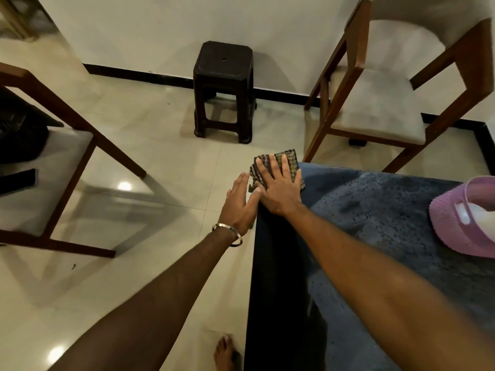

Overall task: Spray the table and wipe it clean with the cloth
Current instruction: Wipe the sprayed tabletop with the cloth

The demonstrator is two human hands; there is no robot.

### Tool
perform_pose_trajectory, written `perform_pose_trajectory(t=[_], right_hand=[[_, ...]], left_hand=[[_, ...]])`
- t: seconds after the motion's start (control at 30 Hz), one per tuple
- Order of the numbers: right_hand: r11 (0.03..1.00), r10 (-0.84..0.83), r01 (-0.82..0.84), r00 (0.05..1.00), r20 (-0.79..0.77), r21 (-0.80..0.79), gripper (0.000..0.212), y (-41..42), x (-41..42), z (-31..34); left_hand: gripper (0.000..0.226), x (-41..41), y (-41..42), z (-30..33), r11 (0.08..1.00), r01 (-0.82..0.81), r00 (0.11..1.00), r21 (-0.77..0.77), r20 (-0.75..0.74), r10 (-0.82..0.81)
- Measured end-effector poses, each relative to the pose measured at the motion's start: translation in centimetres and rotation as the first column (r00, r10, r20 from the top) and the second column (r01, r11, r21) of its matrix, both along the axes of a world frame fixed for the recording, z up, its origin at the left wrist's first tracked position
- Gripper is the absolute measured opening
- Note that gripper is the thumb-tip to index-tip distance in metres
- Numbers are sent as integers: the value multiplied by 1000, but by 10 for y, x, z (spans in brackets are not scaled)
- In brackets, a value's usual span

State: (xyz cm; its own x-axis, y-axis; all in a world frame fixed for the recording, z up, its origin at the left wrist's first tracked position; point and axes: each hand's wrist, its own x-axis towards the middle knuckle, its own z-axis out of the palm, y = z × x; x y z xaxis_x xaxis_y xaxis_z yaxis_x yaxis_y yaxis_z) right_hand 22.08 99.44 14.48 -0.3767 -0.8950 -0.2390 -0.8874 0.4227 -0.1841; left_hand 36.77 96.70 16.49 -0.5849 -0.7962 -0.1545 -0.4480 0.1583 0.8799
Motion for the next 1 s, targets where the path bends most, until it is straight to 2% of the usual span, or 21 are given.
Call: perform_pose_trajectory(t=[0.2,0.3,0.4,0.57,0.73,0.8,0.9,1.0], right_hand=[[989,43,-35,998,56,-143,61,126,78,-8],[993,29,-27,1000,9,-114,61,156,95,-13],[994,11,-9,1000,26,-105,62,120,70,-9],[999,-37,37,999,7,0,63,16,6,0],[1000,-17,17,1000,20,15,64,-9,-27,2],[998,-68,67,998,20,7,64,4,-44,2],[974,-227,227,974,1,11,63,51,-96,-1],[894,-446,446,895,-25,36,63,123,-164,0]], left_hand=[[68,-4,-9,-1,999,-37,999,-18,-33,36],[68,-5,-7,-1,999,-20,1000,-30,-22,20],[69,-8,-6,-1,999,-7,999,-32,-35,6],[69,-20,-4,1,999,-3,1000,-34,-16,2],[71,-31,0,0,999,13,1000,-43,6,-13],[73,-36,3,0,998,28,999,-50,31,-26],[71,-44,7,4,998,38,999,-59,12,-37],[72,-49,11,11,998,43,999,-49,-8,-44]])
